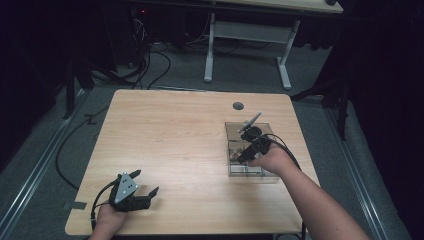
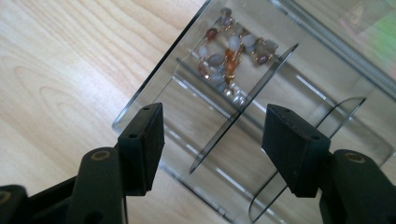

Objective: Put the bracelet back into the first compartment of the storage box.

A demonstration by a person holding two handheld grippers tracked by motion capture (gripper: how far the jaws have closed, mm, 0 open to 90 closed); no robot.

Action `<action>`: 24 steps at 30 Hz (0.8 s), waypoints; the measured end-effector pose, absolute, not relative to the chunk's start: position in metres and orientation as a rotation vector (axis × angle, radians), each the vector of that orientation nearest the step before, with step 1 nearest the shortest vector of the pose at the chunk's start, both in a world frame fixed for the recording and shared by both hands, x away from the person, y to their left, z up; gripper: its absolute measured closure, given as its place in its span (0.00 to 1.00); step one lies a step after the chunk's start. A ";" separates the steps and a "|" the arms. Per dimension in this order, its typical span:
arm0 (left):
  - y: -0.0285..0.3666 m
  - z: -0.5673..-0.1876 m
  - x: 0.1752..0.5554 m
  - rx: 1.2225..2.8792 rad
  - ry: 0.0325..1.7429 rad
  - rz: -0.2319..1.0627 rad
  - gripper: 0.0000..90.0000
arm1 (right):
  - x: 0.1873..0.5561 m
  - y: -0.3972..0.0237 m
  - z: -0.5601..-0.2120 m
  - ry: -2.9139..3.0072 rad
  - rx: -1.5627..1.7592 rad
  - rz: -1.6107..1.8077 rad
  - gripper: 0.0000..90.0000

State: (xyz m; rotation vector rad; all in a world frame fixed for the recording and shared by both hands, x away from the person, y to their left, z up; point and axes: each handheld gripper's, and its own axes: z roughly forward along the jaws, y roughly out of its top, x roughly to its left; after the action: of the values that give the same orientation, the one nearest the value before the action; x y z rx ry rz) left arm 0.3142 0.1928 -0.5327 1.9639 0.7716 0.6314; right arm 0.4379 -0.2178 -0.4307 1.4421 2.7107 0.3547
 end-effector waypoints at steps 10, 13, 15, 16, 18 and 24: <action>0.193 -0.533 0.314 1.965 0.774 0.632 0.17 | 0.406 -0.223 -0.429 2.718 1.417 0.405 0.39; 0.193 -0.533 0.314 1.965 0.775 0.632 0.17 | 0.398 -0.223 -0.430 2.717 1.406 0.403 0.39; 0.193 -0.533 0.314 1.965 0.776 0.632 0.17 | 0.391 -0.223 -0.430 2.716 1.390 0.403 0.40; 0.193 -0.533 0.314 1.965 0.776 0.633 0.17 | 0.388 -0.223 -0.429 2.713 1.394 0.411 0.40; 0.193 -0.533 0.314 1.966 0.775 0.633 0.17 | 0.380 -0.224 -0.432 2.689 1.393 0.427 0.40; 0.192 -0.533 0.314 1.963 0.775 0.635 0.17 | 0.367 -0.226 -0.440 2.673 1.385 0.449 0.41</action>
State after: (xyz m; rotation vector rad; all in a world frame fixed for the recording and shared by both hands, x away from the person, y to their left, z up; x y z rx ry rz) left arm 0.3142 0.1924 -0.5329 1.9633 0.7746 0.6345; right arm 0.3666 -0.2256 -0.4400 1.3855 2.6730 0.4493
